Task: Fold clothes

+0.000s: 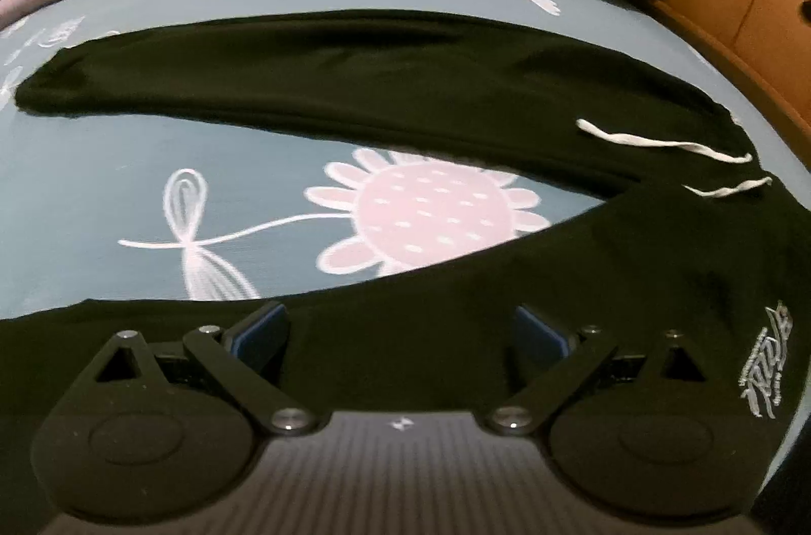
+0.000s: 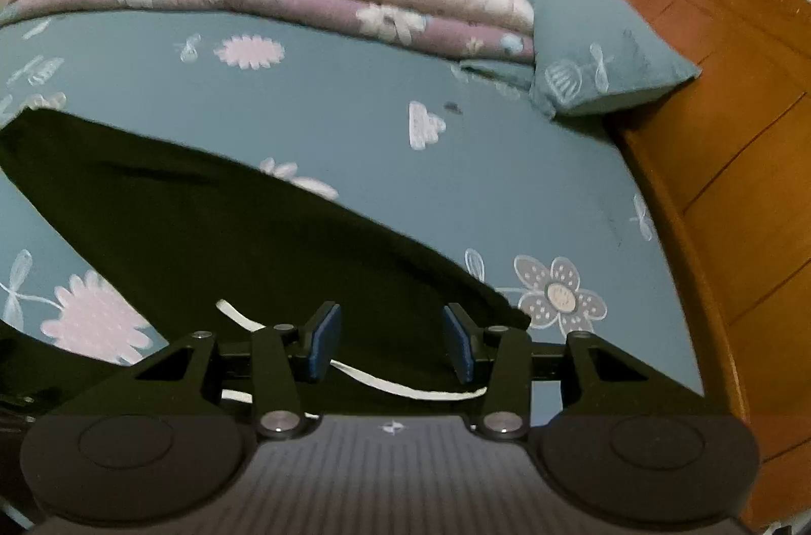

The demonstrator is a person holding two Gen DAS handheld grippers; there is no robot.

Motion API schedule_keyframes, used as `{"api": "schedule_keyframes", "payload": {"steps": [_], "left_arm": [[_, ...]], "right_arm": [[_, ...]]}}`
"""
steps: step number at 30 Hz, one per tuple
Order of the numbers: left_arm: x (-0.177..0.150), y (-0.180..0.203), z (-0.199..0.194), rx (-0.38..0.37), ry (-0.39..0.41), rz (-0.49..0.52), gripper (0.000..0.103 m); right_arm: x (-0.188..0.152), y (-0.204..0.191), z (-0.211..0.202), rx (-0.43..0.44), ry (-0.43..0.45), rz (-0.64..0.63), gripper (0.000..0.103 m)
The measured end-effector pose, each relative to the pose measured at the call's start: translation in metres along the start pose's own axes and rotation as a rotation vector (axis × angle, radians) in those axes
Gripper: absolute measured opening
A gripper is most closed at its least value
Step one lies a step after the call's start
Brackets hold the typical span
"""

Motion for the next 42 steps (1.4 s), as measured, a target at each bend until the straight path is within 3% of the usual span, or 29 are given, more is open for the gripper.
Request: {"api": "schedule_keyframes", "payload": {"steps": [6, 15, 17, 22, 25, 28, 31, 33, 37, 42], "left_arm": [[0.004, 0.013, -0.003, -0.085, 0.002, 0.005, 0.096], [-0.004, 0.011, 0.025, -0.009, -0.036, 0.04, 0.096], [-0.004, 0.012, 0.026, -0.014, -0.032, 0.047, 0.099], [-0.004, 0.012, 0.027, -0.025, -0.025, 0.061, 0.101], [-0.002, 0.01, 0.028, -0.038, -0.02, 0.042, 0.101], [-0.001, 0.006, 0.028, -0.061, -0.015, 0.029, 0.102], [-0.001, 0.005, 0.028, -0.067, -0.013, 0.025, 0.102], [-0.001, 0.007, 0.029, -0.06, -0.008, 0.037, 0.102], [-0.002, 0.011, 0.031, -0.035, 0.0, 0.074, 0.102], [-0.003, 0.012, 0.031, -0.034, 0.008, 0.092, 0.102]], "right_arm": [[-0.014, 0.005, 0.046, 0.07, -0.028, -0.004, 0.05], [-0.004, -0.003, 0.097, 0.097, 0.055, -0.197, 0.052], [0.004, -0.002, 0.115, 0.082, 0.069, -0.257, 0.065], [0.017, 0.016, 0.176, -0.015, 0.03, -0.366, 0.067], [0.016, 0.052, 0.201, -0.043, -0.01, -0.27, 0.067], [0.002, 0.088, 0.21, 0.03, -0.031, -0.113, 0.071], [-0.01, 0.099, 0.215, 0.027, -0.025, -0.095, 0.072], [-0.006, 0.088, 0.212, 0.085, 0.002, -0.137, 0.073], [0.015, 0.041, 0.209, 0.15, 0.082, -0.307, 0.086], [0.042, 0.001, 0.243, 0.17, 0.049, -0.433, 0.086]]}}
Point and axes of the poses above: each gripper's, at about its wrist camera, not at the fingertips, and z roughly the way its jaws point, y to its right, x to its top, the point moved 4 cm from there along z, roughly the way its jaws point
